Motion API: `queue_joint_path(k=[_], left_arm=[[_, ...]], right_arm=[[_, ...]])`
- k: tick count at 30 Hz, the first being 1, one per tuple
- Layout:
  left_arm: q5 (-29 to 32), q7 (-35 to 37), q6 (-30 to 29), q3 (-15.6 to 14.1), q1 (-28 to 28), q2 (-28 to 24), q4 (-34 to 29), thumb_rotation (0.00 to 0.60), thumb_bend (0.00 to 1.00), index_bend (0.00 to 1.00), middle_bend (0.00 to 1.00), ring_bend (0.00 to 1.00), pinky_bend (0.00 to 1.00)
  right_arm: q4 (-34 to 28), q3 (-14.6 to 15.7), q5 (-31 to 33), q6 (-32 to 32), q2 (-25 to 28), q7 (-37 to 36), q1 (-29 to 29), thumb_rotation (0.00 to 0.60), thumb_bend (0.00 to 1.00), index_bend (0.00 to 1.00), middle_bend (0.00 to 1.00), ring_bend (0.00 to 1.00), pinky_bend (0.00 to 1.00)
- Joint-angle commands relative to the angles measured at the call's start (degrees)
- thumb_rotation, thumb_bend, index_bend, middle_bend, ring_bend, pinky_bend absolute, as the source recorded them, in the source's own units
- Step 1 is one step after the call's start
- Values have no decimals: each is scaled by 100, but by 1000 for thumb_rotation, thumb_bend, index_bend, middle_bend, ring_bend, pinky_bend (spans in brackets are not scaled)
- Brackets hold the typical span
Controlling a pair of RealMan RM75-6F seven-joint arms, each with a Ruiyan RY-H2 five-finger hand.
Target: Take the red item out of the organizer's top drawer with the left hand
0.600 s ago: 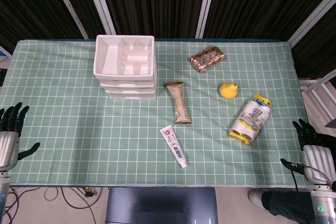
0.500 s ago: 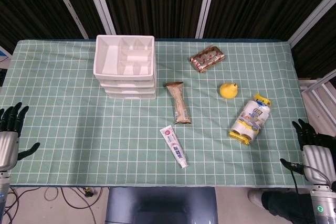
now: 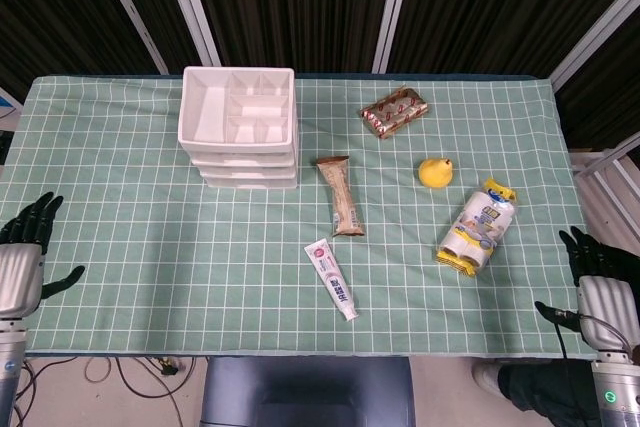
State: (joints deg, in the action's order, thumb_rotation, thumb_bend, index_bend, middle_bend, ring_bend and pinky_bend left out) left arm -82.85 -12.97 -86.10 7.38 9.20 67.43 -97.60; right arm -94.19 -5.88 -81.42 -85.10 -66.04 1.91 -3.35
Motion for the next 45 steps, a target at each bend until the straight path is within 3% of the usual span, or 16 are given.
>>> queue_joint_path(k=[1,3,6,11,16,24,34,45], left_arm=[[178,-42,200,194,207,109,-180,600,320,8,681,706,747],[393,30,468,323,385,182,-387,600,373,29,831,836,830],[955,74,1008,541,699,279,-843,600,413,55,921,918,881],[2030,86,1707,858,1174,562,-1309,600,434,61,947,943,897],[3090,36,1976,1175,1600,1007,-1423,600,442,61,950,943,912],[4685,44,2346,1667,2374,1735,-948,600,451,61,956,945,960],[5438,-12,2526,1988,3164,2391,-88,600,452,61,966,952,968],[5627,306,2754,2099,3465,2703,342,600,451,62,975,960,973]], right_arm=[[-12,-4,4,15,6,-18,-6,600,57,0,0,0,229],[-32,3,-3,34,9,-34,-13,600,56,0,0,0,229],[-63,20,-21,58,12,-35,-21,600,58,0,0,0,229],[-72,10,27,103,15,-50,-34,600,57,0,0,0,229],[-107,-7,84,135,27,-89,-39,600,57,0,0,0,229],[-148,-26,151,190,56,-199,-46,600,57,0,0,0,229],[-175,-53,274,308,77,-292,-76,600,57,0,0,0,229],[-207,-66,343,370,99,-334,-90,600,57,0,0,0,229]])
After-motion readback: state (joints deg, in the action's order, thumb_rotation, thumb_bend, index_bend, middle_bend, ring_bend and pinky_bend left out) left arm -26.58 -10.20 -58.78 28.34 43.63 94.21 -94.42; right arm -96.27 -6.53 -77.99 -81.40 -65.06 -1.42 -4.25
